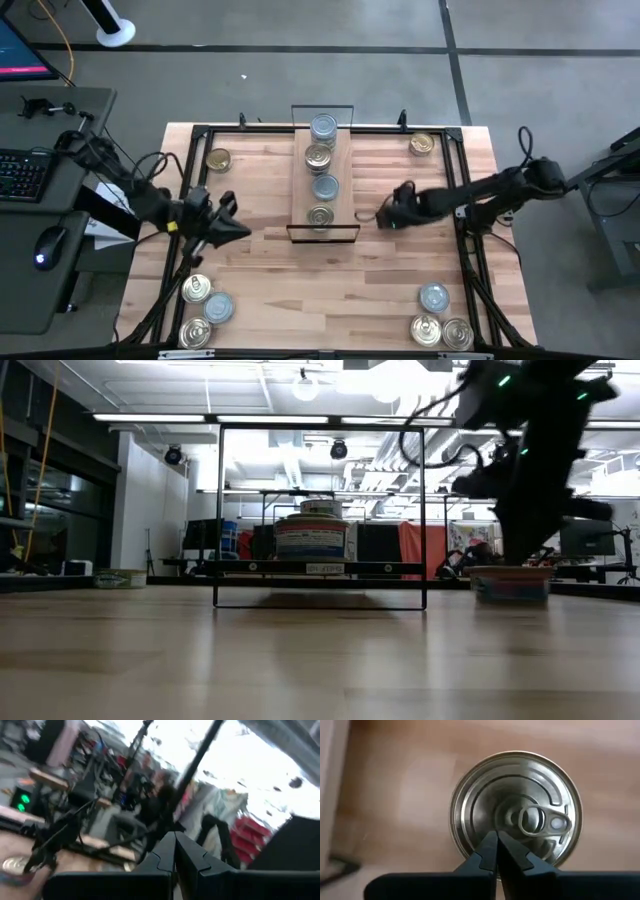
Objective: Stack canned seafood by type on shelf
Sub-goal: Move the pink and blue tuna can to the bottom middle of the table
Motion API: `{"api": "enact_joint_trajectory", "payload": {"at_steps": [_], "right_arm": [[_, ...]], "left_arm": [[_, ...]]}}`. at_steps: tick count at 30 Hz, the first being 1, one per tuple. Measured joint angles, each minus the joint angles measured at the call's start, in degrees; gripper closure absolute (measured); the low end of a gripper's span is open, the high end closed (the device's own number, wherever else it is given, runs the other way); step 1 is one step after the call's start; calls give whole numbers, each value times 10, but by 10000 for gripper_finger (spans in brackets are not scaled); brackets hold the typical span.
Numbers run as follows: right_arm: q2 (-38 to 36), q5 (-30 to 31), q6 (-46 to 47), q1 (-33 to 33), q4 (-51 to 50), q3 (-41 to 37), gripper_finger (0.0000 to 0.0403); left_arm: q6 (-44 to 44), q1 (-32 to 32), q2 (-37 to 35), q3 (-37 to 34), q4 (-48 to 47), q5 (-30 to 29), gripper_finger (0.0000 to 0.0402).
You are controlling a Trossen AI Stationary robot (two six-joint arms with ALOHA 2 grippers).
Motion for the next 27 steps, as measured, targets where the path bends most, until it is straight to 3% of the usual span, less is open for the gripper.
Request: {"api": "enact_joint_trajectory", "payload": {"at_steps": [7, 13, 19, 27], "right_arm": [[54, -20, 217, 182, 2, 46, 403], [151, -19, 267, 268, 3, 140, 403], [279, -9, 203, 297, 34, 277, 403], [401, 21, -1, 289, 67, 462, 403]], "left_arm": [[-30, -67, 13, 0, -73, -10, 402], [-38, -108, 83, 0, -74, -68, 402], [-95, -124, 203, 0, -66, -119, 401], [-142, -119, 379, 0, 47, -120, 402]]}}
